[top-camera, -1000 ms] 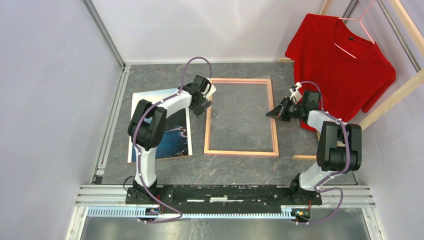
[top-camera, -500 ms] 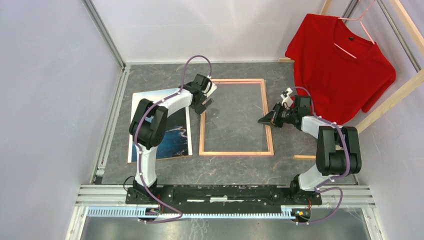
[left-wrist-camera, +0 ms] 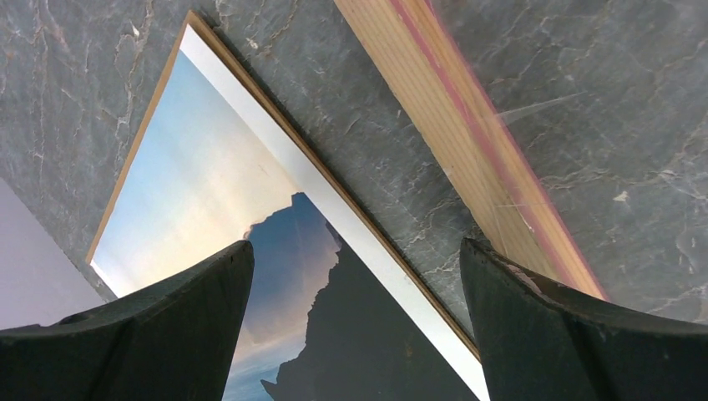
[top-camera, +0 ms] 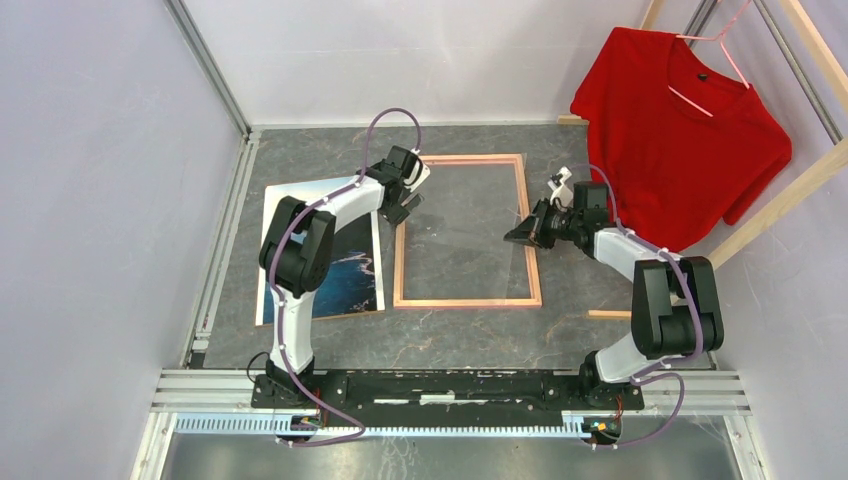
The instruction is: Put the photo into the frame
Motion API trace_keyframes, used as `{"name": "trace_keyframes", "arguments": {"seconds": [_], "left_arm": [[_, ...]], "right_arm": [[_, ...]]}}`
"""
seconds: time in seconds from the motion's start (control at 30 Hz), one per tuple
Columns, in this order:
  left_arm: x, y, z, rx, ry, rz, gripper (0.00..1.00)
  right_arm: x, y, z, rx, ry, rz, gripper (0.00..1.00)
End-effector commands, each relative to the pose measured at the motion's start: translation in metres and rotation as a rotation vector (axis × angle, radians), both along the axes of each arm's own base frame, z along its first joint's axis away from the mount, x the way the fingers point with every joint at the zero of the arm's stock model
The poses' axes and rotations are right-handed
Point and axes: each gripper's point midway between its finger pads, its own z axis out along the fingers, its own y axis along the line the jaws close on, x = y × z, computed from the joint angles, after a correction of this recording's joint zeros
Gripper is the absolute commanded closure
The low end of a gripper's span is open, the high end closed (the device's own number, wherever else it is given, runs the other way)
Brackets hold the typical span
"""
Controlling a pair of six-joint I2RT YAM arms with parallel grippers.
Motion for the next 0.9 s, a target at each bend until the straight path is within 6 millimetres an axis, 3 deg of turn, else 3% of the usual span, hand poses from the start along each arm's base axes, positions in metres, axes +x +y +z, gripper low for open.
{"name": "trace_keyframes", "arguments": {"seconds": [0.0, 0.2, 0.37, 0.43, 0.87], "left_arm": [[0.012, -0.012, 0.017, -0.078, -0.056, 0.036, 0.01], [0.018, 0.001, 0.025, -0.099, -0.063, 0.064, 0.01], [0.022, 0.011, 0.022, -0.109, -0.050, 0.092, 0.01], [0.022, 0.011, 0.021, -0.111, -0.047, 0.091, 0.01], [0.024, 0.007, 0.010, -0.124, -0.028, 0.092, 0.01]], "right_arm": [[0.026, -0.006, 0.031, -0.024, -0.111, 0.036, 1.00], [0.038, -0.018, 0.041, -0.089, -0.162, 0.123, 1.00], [0.037, -0.017, 0.034, -0.083, -0.142, 0.147, 1.00], [0.040, -0.028, 0.031, -0.084, -0.141, 0.122, 1.00], [0.040, -0.021, 0.032, -0.037, -0.160, 0.174, 1.00]]}}
